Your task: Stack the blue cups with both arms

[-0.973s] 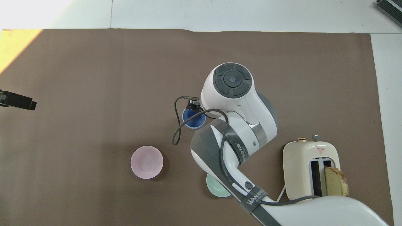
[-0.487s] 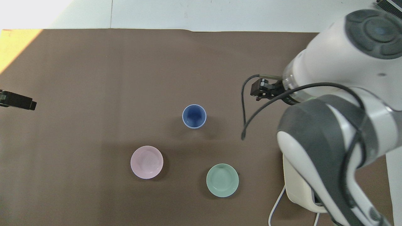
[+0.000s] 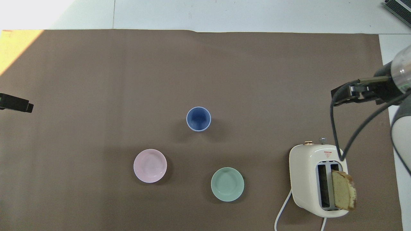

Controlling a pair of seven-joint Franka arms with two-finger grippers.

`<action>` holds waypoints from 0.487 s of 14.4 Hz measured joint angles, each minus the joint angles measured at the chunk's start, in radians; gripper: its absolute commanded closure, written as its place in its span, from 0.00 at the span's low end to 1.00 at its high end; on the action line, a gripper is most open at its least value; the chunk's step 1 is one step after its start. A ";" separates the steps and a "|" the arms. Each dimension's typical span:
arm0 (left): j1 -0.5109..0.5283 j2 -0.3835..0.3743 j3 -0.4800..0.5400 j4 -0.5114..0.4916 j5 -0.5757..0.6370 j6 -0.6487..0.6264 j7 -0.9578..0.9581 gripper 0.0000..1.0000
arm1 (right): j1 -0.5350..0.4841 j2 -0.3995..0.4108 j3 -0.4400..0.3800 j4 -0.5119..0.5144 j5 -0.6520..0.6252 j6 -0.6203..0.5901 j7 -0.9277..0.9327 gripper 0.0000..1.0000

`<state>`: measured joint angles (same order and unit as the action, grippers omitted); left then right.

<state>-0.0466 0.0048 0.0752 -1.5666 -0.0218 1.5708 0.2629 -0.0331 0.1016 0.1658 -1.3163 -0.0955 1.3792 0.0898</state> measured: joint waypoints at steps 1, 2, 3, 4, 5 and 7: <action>0.000 0.000 0.000 0.000 0.000 0.000 0.000 0.00 | -0.030 -0.013 -0.001 -0.020 0.020 0.013 -0.035 0.00; 0.000 -0.001 0.000 0.000 0.000 0.000 0.000 0.00 | -0.057 -0.029 -0.002 -0.058 0.045 0.048 -0.059 0.00; 0.000 -0.001 0.000 0.000 0.000 0.000 0.000 0.00 | -0.074 -0.047 -0.003 -0.102 0.058 0.088 -0.071 0.00; 0.000 -0.001 0.000 0.000 0.000 0.000 0.000 0.00 | -0.078 -0.061 -0.003 -0.139 0.065 0.117 -0.074 0.00; 0.000 -0.001 0.000 0.000 0.000 0.000 0.000 0.00 | -0.076 -0.071 -0.001 -0.163 0.068 0.134 -0.074 0.00; 0.000 -0.001 0.000 0.000 0.000 0.000 0.000 0.00 | -0.073 -0.082 0.009 -0.185 0.071 0.152 -0.074 0.00</action>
<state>-0.0466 0.0042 0.0750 -1.5666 -0.0218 1.5708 0.2629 -0.1061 0.0192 0.1744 -1.5017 -0.0246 1.5310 0.0157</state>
